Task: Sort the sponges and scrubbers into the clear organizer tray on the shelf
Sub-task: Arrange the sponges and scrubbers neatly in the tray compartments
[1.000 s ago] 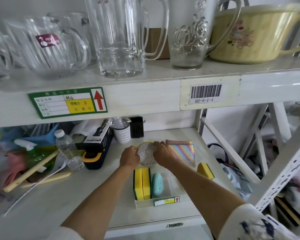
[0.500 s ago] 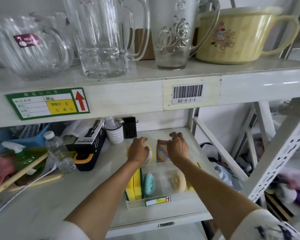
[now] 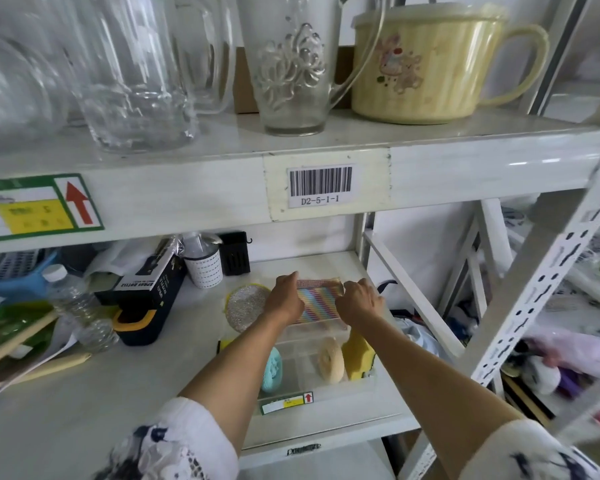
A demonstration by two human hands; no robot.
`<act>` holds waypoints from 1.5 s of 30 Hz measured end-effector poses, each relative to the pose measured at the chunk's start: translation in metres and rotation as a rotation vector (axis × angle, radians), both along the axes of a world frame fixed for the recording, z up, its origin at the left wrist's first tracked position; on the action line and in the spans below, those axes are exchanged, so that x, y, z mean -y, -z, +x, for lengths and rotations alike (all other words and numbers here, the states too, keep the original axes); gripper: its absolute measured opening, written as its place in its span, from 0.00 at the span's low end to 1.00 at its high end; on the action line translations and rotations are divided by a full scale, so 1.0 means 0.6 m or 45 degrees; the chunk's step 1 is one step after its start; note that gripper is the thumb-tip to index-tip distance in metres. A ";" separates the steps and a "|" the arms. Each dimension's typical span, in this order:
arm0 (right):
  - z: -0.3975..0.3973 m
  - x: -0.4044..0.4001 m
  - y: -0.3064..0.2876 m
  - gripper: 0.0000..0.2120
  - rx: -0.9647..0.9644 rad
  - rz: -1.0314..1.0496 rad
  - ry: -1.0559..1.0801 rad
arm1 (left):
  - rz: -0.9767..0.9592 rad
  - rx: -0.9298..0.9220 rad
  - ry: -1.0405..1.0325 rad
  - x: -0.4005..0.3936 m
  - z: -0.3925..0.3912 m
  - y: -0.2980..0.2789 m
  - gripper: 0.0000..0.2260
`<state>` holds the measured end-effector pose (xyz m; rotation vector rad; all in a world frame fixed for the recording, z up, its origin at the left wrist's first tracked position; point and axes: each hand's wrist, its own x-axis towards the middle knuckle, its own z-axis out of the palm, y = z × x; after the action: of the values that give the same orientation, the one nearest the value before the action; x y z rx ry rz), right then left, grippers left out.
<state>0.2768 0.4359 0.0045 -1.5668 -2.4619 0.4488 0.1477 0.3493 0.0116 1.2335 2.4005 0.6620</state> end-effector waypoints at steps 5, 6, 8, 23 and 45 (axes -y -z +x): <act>-0.006 -0.010 0.002 0.18 -0.048 -0.105 -0.049 | -0.017 -0.105 -0.053 -0.001 0.001 0.006 0.24; -0.008 -0.012 0.003 0.18 -0.067 -0.127 -0.055 | -0.007 -0.114 -0.057 0.000 0.001 0.008 0.23; -0.014 -0.014 0.005 0.18 -0.106 -0.149 -0.062 | 0.014 -0.125 -0.080 0.002 0.001 0.010 0.22; -0.031 -0.026 0.009 0.17 -0.346 -0.176 -0.092 | 0.076 -0.187 -0.131 0.010 -0.004 0.008 0.18; -0.040 -0.018 0.014 0.20 -0.367 -0.204 -0.066 | 0.105 -0.217 -0.109 0.014 -0.005 0.012 0.17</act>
<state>0.2526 0.4469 -0.0041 -1.3821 -2.2967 0.8363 0.1449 0.3407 0.0046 1.2726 2.6024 0.7136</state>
